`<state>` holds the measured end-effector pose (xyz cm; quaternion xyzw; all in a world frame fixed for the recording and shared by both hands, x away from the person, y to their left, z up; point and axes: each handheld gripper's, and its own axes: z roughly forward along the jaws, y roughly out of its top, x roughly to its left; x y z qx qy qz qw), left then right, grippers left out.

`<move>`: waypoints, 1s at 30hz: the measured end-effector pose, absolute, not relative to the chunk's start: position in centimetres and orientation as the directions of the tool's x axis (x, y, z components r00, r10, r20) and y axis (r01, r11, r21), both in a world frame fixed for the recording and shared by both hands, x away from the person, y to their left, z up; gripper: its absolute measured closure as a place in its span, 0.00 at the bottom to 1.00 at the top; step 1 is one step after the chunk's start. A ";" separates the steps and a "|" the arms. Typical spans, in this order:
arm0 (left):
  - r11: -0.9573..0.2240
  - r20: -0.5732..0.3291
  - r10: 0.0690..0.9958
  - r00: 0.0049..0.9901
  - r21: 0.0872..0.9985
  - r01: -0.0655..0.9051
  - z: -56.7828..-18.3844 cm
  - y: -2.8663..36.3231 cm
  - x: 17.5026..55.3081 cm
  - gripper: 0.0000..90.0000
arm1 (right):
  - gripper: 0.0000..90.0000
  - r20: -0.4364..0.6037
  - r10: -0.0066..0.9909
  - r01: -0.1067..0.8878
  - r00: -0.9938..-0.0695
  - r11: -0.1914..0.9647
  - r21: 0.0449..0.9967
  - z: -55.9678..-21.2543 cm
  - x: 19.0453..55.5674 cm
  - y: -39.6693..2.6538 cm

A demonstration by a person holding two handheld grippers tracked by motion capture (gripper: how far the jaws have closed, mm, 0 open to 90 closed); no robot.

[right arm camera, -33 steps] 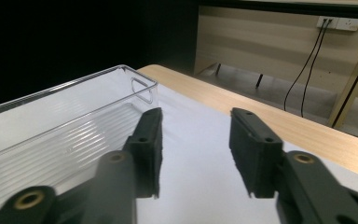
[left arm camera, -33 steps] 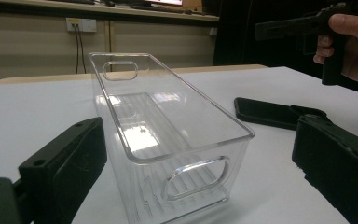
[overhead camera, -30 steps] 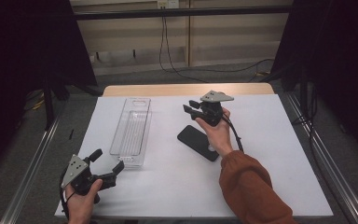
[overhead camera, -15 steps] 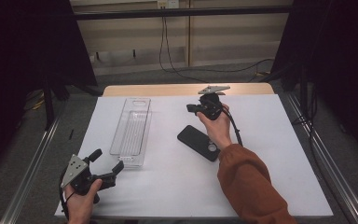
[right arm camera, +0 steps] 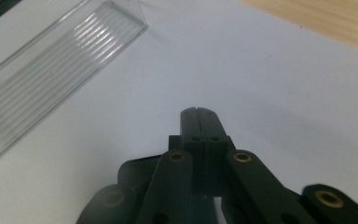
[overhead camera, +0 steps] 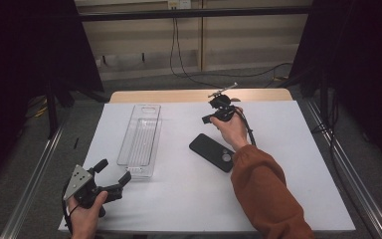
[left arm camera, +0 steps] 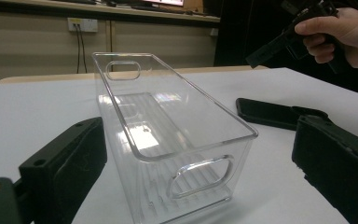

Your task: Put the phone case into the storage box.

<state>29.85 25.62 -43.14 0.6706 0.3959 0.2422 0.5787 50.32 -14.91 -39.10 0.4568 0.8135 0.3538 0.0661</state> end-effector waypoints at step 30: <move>-0.005 -0.144 0.818 0.557 0.966 0.258 -43.2 25.8 29.8 0.04 | 1.00 0.163 0.847 0.806 -0.505 0.396 0.441 -43.7 52.5 -14.2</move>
